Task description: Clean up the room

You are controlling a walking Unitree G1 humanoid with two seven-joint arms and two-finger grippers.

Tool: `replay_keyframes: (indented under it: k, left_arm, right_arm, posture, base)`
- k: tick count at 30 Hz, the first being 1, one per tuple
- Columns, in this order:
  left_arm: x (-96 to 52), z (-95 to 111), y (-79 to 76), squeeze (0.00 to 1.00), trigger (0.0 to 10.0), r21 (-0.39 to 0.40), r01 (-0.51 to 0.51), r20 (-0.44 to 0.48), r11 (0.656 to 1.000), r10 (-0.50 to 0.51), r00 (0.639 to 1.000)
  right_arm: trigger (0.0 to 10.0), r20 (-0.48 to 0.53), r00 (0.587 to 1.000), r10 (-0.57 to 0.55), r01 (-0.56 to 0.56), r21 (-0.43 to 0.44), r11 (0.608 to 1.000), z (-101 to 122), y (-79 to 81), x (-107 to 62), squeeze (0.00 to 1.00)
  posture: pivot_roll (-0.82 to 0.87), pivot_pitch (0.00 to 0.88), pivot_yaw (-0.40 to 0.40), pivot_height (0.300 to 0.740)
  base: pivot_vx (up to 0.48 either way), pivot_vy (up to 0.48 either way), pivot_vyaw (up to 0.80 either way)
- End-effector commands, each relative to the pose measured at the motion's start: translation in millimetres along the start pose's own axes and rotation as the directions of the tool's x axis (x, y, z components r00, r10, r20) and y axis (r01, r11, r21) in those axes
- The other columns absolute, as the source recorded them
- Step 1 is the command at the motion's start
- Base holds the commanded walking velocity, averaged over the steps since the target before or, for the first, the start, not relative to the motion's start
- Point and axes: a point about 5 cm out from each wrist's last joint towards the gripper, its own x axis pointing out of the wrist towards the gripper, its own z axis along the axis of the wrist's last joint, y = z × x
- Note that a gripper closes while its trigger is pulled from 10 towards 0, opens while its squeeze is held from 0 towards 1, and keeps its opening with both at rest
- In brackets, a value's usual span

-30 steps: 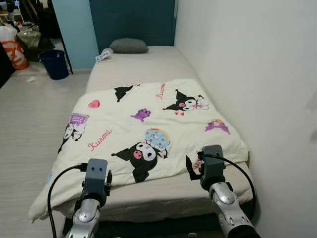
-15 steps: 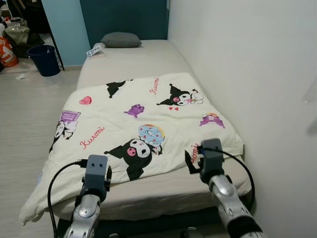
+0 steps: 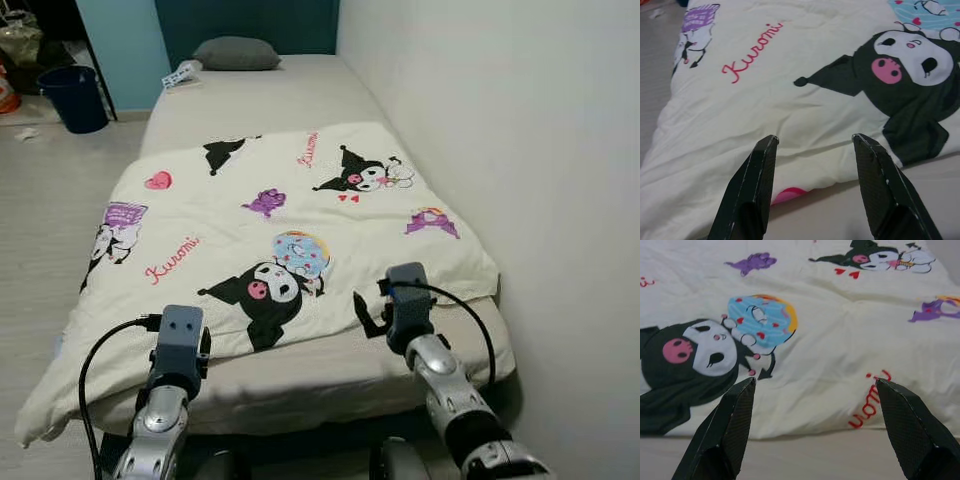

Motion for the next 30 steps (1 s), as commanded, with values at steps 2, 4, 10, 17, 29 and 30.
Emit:
replay_keyframes:
  k: [2,4,10,17,29,30]
  left_arm:
    - [0.9,0.5,6.8,0.0,10.0,0.033,0.004,-0.004,0.999,-0.004,1.0]
    - [1.5,1.1,7.3,0.0,10.0,0.037,0.007,-0.002,0.999,-0.007,1.0]
    - [3.7,3.0,9.9,0.0,10.0,0.048,0.012,0.0,0.999,-0.012,1.0]
    - [6.2,5.0,11.8,0.0,10.0,0.057,0.014,0.002,0.998,-0.014,1.0]
    - [0.3,1.4,4.4,0.0,10.0,0.047,0.025,-0.006,0.999,-0.025,1.0]
    - [0.3,1.4,4.4,0.0,10.0,0.047,0.025,-0.006,0.999,-0.025,1.0]
  right_arm:
    - [10.0,-0.029,0.999,0.022,-0.022,-0.007,1.0,-5.9,1.4,-0.9,0.0]
    - [10.0,-0.028,0.999,0.024,-0.024,-0.006,1.0,-5.4,1.4,-0.6,0.0]
    - [10.0,-0.029,0.999,0.027,-0.027,-0.011,1.0,-3.7,0.5,1.2,0.0]
    - [10.0,-0.026,0.999,0.027,-0.027,-0.017,0.999,-0.6,-1.2,3.5,0.0]
    - [10.0,-0.024,0.999,0.041,-0.041,-0.013,0.999,0.6,-0.5,4.7,0.0]
    - [10.0,-0.024,0.999,0.041,-0.041,-0.013,0.999,0.6,-0.5,4.7,0.0]
  posture:
    - [0.03,0.255,-0.021,0.581]
    - [0.03,0.263,-0.02,0.576]
    - [0.03,0.276,-0.017,0.561]
    - [0.03,0.285,-0.018,0.561]
    - [0.03,0.286,-0.023,0.526]
    - [0.03,0.286,-0.023,0.526]
  base:
    - [0.0,0.0,0.0]
    - [0.0,0.0,0.0]
    - [0.0,0.0,0.0]
    - [0.0,0.0,0.0]
    - [0.0,0.0,0.0]
    - [0.0,0.0,0.0]
